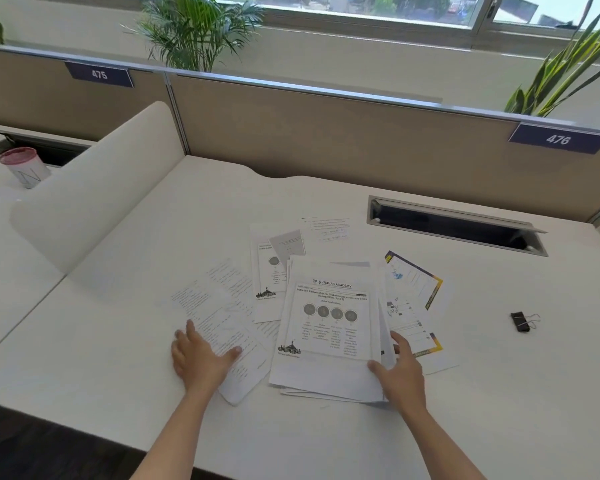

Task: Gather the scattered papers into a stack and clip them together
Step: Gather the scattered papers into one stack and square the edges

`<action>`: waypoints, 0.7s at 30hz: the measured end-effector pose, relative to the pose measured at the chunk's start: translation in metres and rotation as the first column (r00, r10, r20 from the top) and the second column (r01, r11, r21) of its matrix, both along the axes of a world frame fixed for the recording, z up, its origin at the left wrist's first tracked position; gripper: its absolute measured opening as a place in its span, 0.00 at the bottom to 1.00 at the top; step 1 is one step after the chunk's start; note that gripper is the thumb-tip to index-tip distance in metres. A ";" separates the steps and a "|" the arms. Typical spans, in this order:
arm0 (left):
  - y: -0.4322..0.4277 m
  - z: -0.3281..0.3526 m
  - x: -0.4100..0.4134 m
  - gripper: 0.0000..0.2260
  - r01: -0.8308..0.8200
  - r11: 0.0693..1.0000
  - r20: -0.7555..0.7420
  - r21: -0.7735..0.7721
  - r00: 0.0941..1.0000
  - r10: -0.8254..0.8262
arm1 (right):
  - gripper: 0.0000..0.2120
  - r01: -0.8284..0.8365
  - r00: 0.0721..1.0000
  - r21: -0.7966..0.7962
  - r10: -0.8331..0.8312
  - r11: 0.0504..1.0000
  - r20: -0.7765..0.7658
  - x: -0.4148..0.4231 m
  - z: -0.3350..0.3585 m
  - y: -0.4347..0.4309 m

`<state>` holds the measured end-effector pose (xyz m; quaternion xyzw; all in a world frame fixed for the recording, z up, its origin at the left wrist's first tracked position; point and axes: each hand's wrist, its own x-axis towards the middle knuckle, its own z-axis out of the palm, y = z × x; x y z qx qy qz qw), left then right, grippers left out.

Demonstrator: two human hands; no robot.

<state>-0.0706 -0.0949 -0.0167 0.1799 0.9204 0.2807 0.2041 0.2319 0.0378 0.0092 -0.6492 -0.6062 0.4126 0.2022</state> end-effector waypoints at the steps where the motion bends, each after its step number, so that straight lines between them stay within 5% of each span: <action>1: 0.000 -0.001 -0.004 0.55 0.070 0.997 -0.011 -0.018 0.997 -0.071 | 0.33 0.004 1.000 0.001 -0.004 1.000 -0.015 0.000 0.000 0.001; 12: 0.021 0.000 -0.012 0.56 0.489 0.870 0.058 -0.059 0.872 -0.486 | 0.30 -0.025 0.999 0.013 0.025 1.000 -0.046 -0.003 0.000 0.007; 21: 0.038 0.004 0.019 0.39 0.415 0.892 0.087 0.178 0.896 -0.435 | 0.30 -0.138 0.988 -0.012 0.137 0.990 -0.064 -0.020 0.002 -0.007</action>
